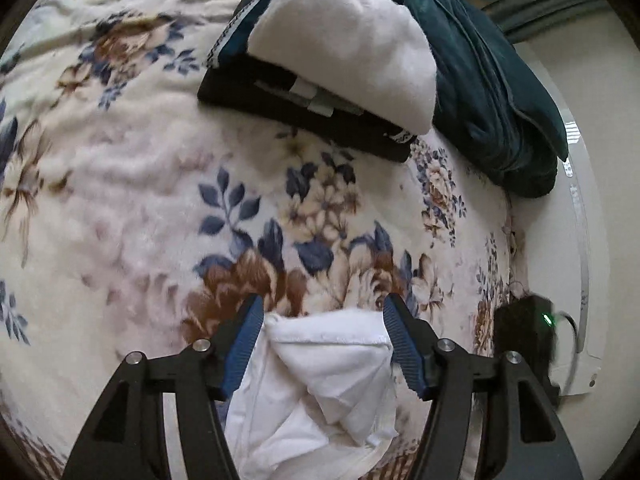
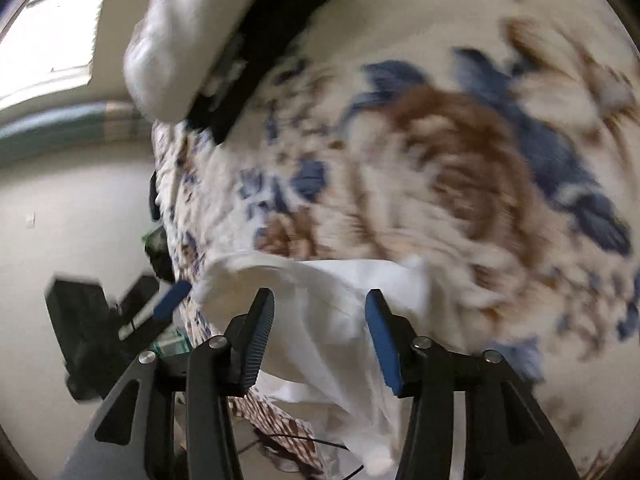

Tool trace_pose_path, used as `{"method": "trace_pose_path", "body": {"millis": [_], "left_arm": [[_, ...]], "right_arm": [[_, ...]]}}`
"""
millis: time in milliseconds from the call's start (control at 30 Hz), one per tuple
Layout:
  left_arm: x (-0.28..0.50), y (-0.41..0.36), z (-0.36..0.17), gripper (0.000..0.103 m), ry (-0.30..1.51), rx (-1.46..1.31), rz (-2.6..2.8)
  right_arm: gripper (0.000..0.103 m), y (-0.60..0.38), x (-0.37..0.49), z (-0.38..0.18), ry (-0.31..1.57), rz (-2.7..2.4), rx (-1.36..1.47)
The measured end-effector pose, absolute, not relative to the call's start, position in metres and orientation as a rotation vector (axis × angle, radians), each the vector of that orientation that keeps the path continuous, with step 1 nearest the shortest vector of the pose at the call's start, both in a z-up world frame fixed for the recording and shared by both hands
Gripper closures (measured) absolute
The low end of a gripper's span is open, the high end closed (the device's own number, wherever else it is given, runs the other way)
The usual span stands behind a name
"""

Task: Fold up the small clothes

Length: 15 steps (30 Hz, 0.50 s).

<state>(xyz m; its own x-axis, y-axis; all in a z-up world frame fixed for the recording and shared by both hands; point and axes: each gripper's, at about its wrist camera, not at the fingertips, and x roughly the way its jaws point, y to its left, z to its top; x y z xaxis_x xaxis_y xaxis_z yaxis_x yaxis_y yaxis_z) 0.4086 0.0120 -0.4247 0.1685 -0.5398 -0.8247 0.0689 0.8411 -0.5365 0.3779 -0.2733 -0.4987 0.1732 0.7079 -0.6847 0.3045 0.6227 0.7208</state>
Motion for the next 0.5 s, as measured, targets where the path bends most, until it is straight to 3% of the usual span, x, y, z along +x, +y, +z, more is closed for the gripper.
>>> {"method": "trace_pose_path", "body": {"millis": [233, 500], "left_arm": [[0.4, -0.01, -0.441, 0.043, 1.417, -0.398, -0.514], [0.401, -0.047, -0.476, 0.043, 1.517, -0.339, -0.704]], "right_arm": [[0.066, -0.201, 0.323, -0.48, 1.61, 0.63, 0.687], [0.066, -0.27, 0.301, -0.49, 1.508, 0.33, 0.907]]}}
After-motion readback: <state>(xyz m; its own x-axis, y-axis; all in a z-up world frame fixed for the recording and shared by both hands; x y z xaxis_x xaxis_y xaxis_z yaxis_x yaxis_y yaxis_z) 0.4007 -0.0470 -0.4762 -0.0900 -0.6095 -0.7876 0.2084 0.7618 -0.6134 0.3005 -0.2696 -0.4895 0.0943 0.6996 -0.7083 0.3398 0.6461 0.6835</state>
